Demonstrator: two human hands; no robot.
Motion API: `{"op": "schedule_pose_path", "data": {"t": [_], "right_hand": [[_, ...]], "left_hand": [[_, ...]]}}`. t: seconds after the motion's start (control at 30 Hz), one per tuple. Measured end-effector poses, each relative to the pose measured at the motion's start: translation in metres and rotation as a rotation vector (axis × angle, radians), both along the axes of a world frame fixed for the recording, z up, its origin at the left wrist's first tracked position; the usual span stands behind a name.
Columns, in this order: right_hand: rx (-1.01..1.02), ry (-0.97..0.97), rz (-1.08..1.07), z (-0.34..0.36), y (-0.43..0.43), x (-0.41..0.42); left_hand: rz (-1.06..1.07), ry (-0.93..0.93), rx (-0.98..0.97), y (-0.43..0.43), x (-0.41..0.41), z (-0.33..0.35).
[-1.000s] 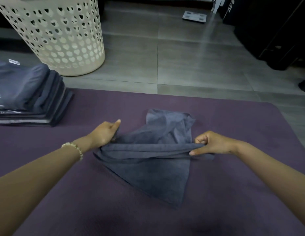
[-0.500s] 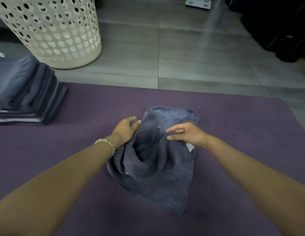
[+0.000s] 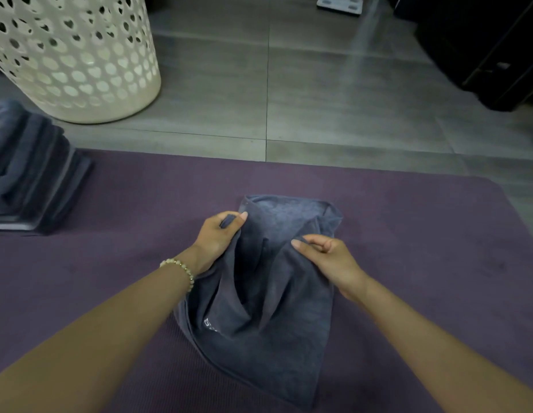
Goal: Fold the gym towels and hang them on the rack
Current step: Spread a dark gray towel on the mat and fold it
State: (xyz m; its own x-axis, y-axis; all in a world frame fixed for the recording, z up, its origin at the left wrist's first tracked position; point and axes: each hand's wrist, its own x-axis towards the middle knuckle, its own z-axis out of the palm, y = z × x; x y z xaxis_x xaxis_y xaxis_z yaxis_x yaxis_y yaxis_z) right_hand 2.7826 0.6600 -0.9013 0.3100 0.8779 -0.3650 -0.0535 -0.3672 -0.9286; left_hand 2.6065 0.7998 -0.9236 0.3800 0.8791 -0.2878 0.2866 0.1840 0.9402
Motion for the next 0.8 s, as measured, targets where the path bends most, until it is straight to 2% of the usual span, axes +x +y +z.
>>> {"op": "schedule_pose_path", "data": {"t": [0.17, 0.3, 0.67, 0.8], "right_hand": [[0.123, -0.07, 0.178, 0.032, 0.016, -0.01], [0.242, -0.121, 0.124, 0.048, 0.022, -0.01], [0.344, -0.224, 0.04, 0.067, 0.009, -0.006], [0.273, -0.252, 0.077, 0.073, 0.005, 0.002]], "left_hand": [[-0.092, -0.146, -0.151, -0.019, 0.007, 0.038], [-0.175, -0.159, -0.208, -0.034, 0.009, 0.06], [-0.303, -0.168, -0.186, -0.057, 0.011, 0.092], [-0.345, -0.156, -0.156, -0.061, 0.012, 0.098]]}}
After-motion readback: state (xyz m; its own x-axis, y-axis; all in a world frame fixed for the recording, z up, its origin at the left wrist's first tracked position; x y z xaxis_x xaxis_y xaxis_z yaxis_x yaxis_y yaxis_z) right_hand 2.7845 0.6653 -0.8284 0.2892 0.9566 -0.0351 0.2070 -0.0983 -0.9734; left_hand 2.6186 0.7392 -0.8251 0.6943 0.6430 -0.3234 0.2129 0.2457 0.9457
